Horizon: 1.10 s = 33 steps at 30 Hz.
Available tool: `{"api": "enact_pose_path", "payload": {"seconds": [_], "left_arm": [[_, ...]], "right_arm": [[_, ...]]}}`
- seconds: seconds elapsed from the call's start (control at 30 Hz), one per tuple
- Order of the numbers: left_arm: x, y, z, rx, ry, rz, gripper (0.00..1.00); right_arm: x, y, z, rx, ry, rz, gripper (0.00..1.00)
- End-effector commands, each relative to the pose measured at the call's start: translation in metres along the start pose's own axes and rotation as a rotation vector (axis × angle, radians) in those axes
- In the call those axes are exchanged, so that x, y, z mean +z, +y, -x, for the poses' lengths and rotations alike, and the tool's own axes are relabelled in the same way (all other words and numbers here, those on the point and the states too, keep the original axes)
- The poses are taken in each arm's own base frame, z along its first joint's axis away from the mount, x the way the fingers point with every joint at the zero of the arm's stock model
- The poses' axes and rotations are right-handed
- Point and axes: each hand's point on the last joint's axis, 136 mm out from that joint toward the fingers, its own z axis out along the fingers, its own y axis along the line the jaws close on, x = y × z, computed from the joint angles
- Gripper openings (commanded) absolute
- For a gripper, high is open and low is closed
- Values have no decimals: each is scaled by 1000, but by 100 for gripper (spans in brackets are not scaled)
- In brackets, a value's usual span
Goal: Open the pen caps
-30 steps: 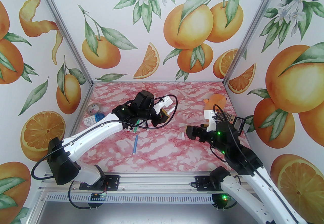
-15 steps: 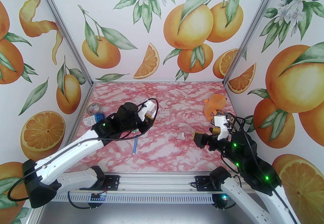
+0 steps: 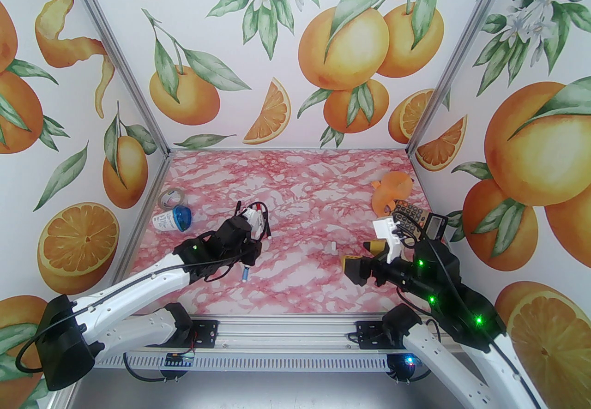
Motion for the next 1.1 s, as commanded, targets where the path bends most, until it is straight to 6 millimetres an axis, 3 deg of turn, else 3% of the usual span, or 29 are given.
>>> {"api": "enact_pose_path", "payload": {"seconds": [0.0, 0.17, 0.57, 1.07], "left_arm": [[13, 2, -8, -131, 7, 9, 7], [30, 2, -23, -195, 40, 42, 7], [55, 6, -42, -136, 101, 167, 8], [72, 6, -34, -70, 98, 226, 12]], "right_arm": [[0, 8, 0, -24, -5, 42, 100], [1, 6, -1, -24, -1, 31, 100], [2, 5, -1, -20, 4, 26, 100], [1, 5, -2, -20, 0, 25, 100]]}}
